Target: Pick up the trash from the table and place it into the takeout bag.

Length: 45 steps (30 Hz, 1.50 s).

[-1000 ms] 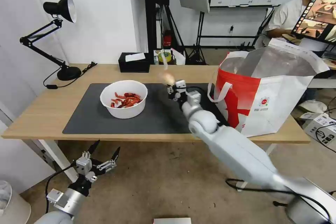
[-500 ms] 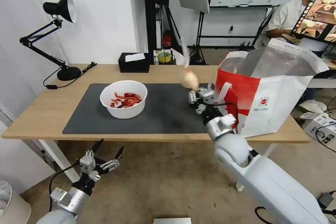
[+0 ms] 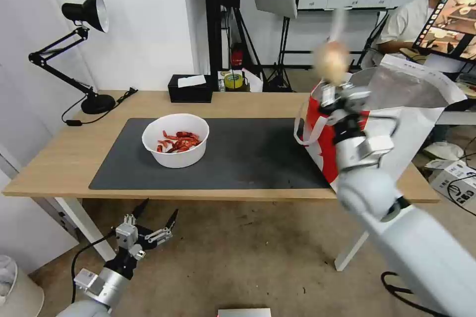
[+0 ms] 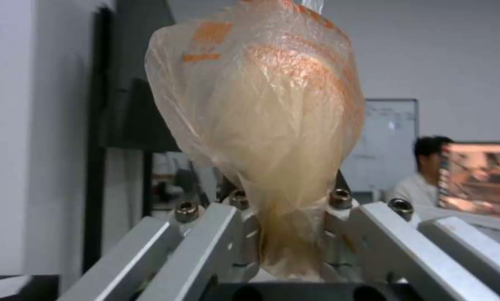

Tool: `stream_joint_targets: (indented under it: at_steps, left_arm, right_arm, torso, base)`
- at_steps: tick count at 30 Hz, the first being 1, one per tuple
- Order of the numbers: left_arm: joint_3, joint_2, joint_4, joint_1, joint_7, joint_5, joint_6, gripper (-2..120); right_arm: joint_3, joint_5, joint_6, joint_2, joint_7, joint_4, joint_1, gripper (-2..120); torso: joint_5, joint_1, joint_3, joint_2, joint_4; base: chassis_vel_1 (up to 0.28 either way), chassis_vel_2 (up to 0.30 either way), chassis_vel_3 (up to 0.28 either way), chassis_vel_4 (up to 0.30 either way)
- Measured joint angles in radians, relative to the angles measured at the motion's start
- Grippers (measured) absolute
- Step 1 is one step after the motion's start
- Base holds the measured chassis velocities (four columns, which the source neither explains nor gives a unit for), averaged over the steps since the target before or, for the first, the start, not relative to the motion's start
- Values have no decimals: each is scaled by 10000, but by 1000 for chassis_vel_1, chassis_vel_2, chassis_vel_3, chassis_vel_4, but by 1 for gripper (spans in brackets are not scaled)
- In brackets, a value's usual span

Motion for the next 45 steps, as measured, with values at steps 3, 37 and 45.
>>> stream_joint_targets:
  at_steps: [3, 37, 45]
  left_arm:
    - [12, -72, -2, -26, -1, 34, 16, 100]
    - [20, 92, -147, -36, -260, 9, 27, 100]
    - [25, 104, -316, -48, -260, 14, 167, 100]
  right_arm:
    - [186, 905, -596, -294, 538, -107, 198, 7]
    - [186, 1881, -1761, -508, 1235, -75, 259, 84]
    - [268, 2116, -1773, -664, 1130, -22, 207, 100]
  torso:
    - [-1, 0, 0, 0, 0]
    - [-2, 1, 0, 0, 1]
    - [-2, 1, 0, 0, 0]
  base:
    - [0, 0, 0, 0]
    - [0, 0, 0, 0]
    - [0, 0, 0, 0]
